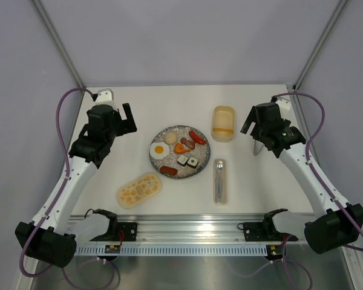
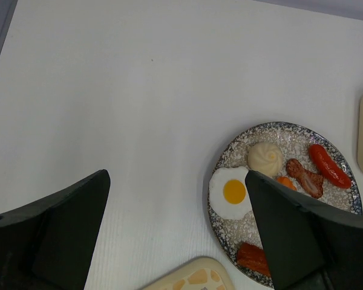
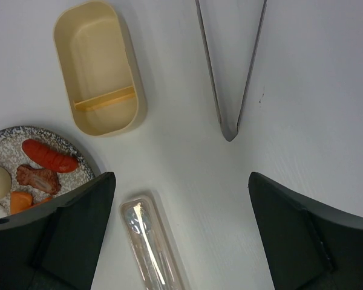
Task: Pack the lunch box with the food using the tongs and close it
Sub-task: Pick up the clamp at the center of the board.
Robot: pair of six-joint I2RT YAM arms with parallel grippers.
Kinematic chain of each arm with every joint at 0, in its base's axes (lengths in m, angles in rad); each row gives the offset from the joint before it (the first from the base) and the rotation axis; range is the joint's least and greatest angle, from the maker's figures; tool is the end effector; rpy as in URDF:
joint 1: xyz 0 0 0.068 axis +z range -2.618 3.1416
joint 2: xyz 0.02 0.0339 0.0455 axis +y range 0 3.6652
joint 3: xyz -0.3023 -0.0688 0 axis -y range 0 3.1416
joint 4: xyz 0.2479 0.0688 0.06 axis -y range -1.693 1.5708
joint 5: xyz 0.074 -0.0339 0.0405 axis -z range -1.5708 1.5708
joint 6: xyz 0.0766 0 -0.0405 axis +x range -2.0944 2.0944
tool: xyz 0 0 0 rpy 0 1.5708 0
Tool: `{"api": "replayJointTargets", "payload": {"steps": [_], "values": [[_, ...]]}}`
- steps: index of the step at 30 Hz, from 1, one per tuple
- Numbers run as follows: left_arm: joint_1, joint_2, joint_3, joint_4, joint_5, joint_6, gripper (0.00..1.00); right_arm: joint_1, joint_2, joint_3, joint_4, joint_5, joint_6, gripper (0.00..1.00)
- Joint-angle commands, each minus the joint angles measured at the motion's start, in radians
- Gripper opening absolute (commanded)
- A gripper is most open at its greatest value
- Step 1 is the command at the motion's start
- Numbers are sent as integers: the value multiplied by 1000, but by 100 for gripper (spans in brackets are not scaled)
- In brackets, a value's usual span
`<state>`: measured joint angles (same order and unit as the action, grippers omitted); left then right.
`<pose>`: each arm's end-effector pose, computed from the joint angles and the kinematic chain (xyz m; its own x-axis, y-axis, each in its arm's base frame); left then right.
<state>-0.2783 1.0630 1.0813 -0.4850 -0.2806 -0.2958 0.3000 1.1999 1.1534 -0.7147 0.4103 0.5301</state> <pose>0.2477 -0.0487 0.3758 -0.4215 -0.1709 -0.8906 -0.1011 0.9848 -0.1411 0.2625 0.0492 0.3442 -0.5661 0.3102 -0.7638 0.3374 0.9325 0.1287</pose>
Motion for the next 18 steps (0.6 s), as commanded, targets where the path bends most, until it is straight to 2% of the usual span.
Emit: {"api": "replayJointTargets", "payload": {"steps": [1,10,14,18], "values": [[4,3,46,16,20,6,99,1,1,14,8,45,-5,100],[4,12,35,14,-34,-12,99,1,36,-9,23,2,-74,100],[4,20,34,10,-17,-32,99,-21,122,15,4,35,-105,99],[4,32,38,6,24,-46,99,-105,234,37,23,-65,-125,100]]}}
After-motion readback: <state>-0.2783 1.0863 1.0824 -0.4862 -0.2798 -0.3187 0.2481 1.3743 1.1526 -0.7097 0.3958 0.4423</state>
